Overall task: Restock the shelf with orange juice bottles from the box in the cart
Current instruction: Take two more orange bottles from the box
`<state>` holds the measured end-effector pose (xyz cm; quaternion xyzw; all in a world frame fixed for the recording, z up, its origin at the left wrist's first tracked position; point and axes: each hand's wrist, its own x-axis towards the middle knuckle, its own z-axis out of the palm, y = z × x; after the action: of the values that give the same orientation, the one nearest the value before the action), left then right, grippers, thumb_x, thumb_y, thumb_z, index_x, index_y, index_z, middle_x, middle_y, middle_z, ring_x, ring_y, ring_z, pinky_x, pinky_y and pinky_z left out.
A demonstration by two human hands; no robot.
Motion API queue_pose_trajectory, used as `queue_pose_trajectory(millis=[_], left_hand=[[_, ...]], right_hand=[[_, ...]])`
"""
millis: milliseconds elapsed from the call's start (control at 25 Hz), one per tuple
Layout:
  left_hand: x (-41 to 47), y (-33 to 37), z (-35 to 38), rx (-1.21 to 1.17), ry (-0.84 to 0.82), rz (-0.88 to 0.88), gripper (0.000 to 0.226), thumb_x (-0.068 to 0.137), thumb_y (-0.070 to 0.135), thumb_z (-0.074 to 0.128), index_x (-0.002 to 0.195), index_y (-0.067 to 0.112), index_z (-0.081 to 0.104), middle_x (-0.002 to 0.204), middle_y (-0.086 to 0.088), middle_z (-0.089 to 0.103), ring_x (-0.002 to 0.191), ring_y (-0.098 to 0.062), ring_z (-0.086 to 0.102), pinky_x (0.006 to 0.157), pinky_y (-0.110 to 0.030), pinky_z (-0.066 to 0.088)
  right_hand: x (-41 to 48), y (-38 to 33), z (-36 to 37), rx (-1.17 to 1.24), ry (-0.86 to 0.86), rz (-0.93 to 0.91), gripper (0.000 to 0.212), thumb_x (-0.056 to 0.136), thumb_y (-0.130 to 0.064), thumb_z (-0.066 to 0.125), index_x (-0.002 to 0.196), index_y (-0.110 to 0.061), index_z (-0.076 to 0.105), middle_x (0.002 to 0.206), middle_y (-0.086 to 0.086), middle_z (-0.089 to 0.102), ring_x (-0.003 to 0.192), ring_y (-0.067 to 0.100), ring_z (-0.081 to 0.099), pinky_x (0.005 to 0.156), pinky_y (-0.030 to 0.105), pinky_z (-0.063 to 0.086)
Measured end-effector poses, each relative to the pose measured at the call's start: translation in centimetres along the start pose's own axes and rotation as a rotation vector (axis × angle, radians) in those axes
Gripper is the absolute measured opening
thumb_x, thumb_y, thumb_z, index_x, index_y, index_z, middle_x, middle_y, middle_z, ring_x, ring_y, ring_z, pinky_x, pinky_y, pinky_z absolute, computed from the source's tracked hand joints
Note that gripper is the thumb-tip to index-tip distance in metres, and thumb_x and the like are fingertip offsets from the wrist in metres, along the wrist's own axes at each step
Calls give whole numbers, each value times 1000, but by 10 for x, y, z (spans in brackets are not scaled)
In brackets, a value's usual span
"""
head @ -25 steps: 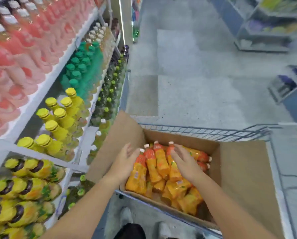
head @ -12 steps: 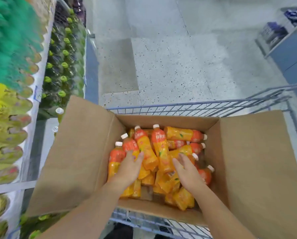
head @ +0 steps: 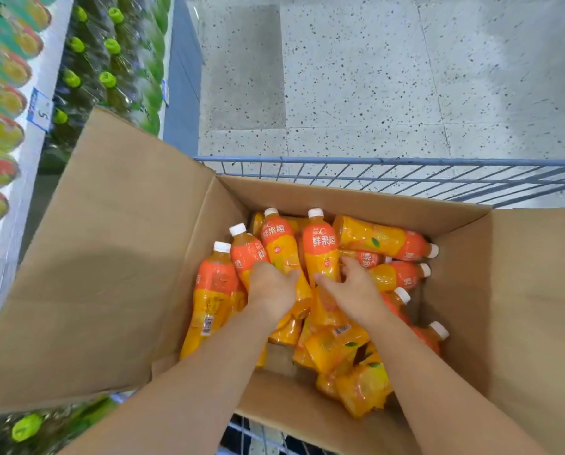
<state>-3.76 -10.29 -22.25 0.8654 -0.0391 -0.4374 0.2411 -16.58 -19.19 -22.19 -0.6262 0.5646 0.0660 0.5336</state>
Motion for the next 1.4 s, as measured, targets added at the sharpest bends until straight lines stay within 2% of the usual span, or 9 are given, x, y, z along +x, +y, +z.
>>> queue_pose_trajectory(millis=[200, 360, 520, 640, 800, 1040, 1200, 1280, 1400], left_hand=[[-2, -2, 1, -76, -44, -48, 56, 78, 48, 80, 116, 12, 62, 104, -6, 68, 94, -27, 67, 77, -38, 57], [-4, -1, -4, -147, -119, -75, 50, 74, 44, 84, 110, 15, 66, 104, -5, 71, 96, -26, 68, 87, -44, 59], [-6, 2, -11, -178, -366, -240, 54, 75, 26, 88, 115, 12, 54, 112, -3, 66, 104, -24, 64, 94, -42, 55], [-19, -19, -6, -181, -522, -312, 62, 76, 7, 85, 129, 14, 56, 119, -7, 69, 107, -26, 68, 90, -44, 58], [-23, -30, 0, -285, -431, -278, 43, 79, 14, 78, 119, 17, 63, 110, -5, 71, 100, -24, 68, 76, -34, 55], [-15, -25, 15, -238, -237, -187, 27, 78, 41, 79, 90, 25, 60, 97, -1, 69, 89, -22, 66, 81, -37, 56], [-11, -31, 2, -225, -330, -169, 55, 72, 40, 86, 117, 20, 60, 111, -3, 69, 98, -24, 66, 76, -36, 52], [-16, -31, -13, -196, -340, -109, 56, 73, 33, 87, 119, 18, 58, 110, -3, 68, 96, -22, 66, 74, -35, 53], [-32, -24, -37, -149, -310, 12, 62, 66, 30, 90, 119, 21, 59, 110, -1, 69, 99, -22, 68, 88, -45, 57]], right_hand=[[4, 3, -7, 68, 6, 82, 72, 77, -39, 82, 139, -17, 54, 124, 4, 68, 105, 21, 68, 89, 44, 59], [-14, 11, -17, 145, -20, 137, 67, 81, -31, 79, 140, -20, 50, 120, 4, 66, 101, 21, 66, 79, 38, 58], [-28, 19, -22, 191, -48, 208, 39, 82, -22, 76, 118, -23, 61, 103, 4, 70, 92, 22, 68, 81, 44, 60], [-33, 24, -22, 210, -54, 200, 28, 83, -17, 74, 107, -23, 62, 97, 4, 70, 87, 21, 68, 74, 38, 59], [-33, 29, -18, 227, -39, 184, 34, 80, -20, 75, 111, -25, 62, 100, 4, 71, 90, 22, 69, 78, 41, 59], [-24, 31, -11, 197, -6, 145, 26, 79, -26, 75, 103, -28, 65, 95, 1, 72, 86, 21, 70, 79, 43, 60], [-27, 30, -14, 210, 0, 118, 34, 80, -29, 78, 112, -23, 66, 100, 3, 73, 89, 21, 71, 81, 45, 61], [-36, 25, -20, 233, 5, 105, 40, 81, -32, 79, 117, -23, 65, 104, 2, 72, 93, 22, 70, 84, 47, 60], [-55, 9, -31, 238, 29, 58, 48, 79, -36, 79, 122, -24, 61, 109, 1, 70, 98, 23, 69, 87, 48, 59]])
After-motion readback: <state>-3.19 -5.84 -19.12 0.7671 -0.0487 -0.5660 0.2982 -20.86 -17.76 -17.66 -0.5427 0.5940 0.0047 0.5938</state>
